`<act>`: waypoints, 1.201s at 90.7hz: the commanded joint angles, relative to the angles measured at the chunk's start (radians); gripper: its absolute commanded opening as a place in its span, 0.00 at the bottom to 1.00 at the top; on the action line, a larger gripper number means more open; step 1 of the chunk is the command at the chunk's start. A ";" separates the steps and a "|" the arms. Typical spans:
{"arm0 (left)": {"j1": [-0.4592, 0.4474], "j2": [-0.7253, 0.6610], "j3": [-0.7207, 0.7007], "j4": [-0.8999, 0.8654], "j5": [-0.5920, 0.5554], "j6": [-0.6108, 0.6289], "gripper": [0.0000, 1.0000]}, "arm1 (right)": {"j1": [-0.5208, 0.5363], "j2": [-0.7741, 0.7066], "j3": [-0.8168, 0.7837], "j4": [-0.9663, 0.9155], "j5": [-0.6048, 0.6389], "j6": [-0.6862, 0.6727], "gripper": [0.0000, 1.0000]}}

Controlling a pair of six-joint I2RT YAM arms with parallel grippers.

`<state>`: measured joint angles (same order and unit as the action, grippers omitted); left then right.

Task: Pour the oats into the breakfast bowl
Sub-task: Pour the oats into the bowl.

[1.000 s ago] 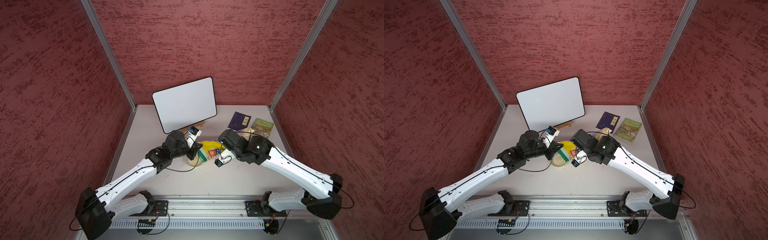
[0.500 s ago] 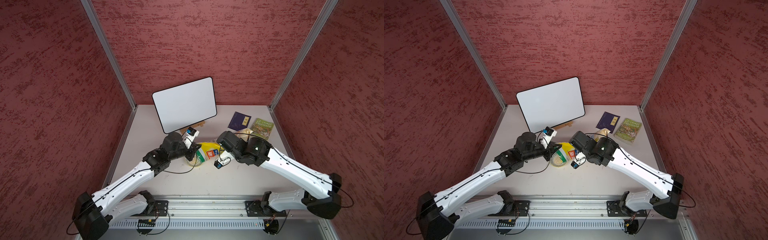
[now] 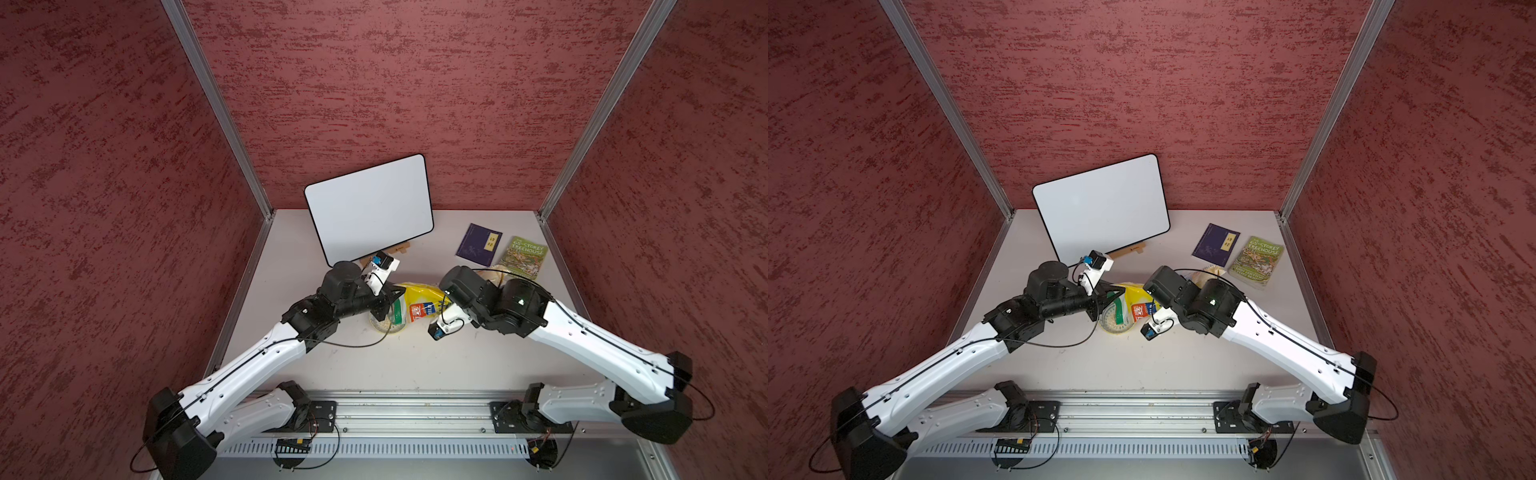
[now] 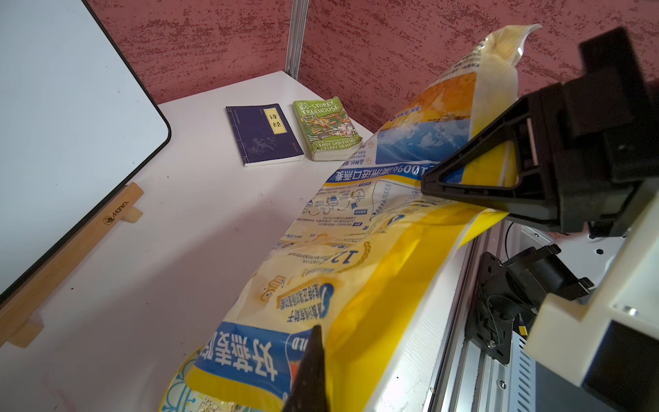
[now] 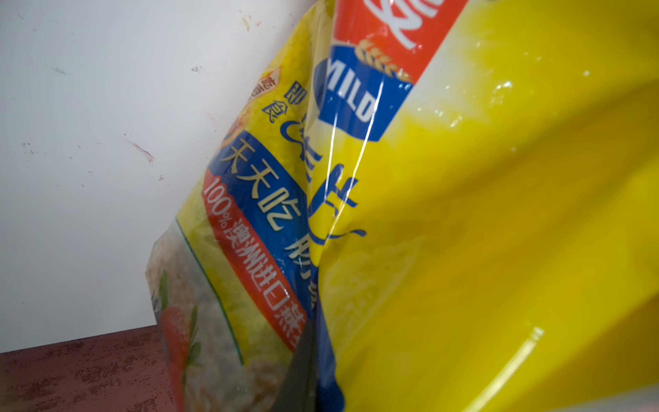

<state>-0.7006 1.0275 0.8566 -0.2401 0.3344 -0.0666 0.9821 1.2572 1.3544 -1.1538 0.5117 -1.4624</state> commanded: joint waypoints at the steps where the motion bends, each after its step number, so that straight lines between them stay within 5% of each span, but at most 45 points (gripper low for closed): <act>1: -0.006 -0.020 0.047 0.007 0.030 0.005 0.00 | -0.018 -0.076 -0.008 0.051 0.048 0.076 0.00; 109: -0.071 0.194 0.362 -0.096 0.006 0.126 0.00 | -0.222 -0.306 -0.415 0.271 -0.301 0.442 0.05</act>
<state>-0.7738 1.2369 1.1465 -0.4137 0.3500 0.0441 0.7937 0.9722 0.9466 -0.8780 0.1768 -1.0576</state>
